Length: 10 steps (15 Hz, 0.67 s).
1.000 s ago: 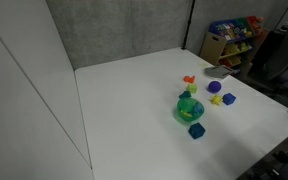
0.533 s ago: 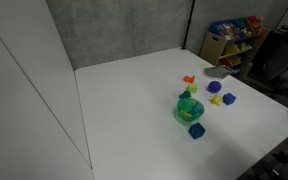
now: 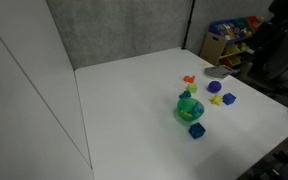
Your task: Pick up the green block from the green bowl and put it on the blue block to the right side of the table
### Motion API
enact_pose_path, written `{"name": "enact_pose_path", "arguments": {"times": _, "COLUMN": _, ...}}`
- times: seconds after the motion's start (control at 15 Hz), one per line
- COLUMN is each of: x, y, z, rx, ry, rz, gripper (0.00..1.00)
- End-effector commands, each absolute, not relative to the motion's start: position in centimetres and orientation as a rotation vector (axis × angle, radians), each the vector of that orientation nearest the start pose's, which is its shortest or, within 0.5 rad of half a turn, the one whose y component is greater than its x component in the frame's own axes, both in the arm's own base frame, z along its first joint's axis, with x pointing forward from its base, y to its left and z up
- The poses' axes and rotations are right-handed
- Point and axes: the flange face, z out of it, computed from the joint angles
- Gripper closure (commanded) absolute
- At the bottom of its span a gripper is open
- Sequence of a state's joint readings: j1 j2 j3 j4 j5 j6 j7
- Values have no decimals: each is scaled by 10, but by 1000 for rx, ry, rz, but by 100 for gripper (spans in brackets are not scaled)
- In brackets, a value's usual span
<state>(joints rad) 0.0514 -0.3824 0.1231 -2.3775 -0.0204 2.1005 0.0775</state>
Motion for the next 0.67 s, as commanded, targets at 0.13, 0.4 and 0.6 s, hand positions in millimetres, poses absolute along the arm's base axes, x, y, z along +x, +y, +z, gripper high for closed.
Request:
{"name": "enact_pose_path", "arguments": {"times": 0.13, "x": 486, "y": 106, "z": 430, "rx": -3179, "ry": -172, "rz": -128, "gripper": 0}}
{"name": "enact_pose_path", "arguments": {"times": 0.4, "x": 517, "y": 121, "z": 386, "rx": -3184, "ry": -197, "rz": -82, "gripper": 0}}
{"name": "enact_pose_path", "arguments": {"times": 0.6, "x": 537, "y": 127, "z": 351, "rx": -3213, "ry": -195, "rz": -50, "gripper": 0}}
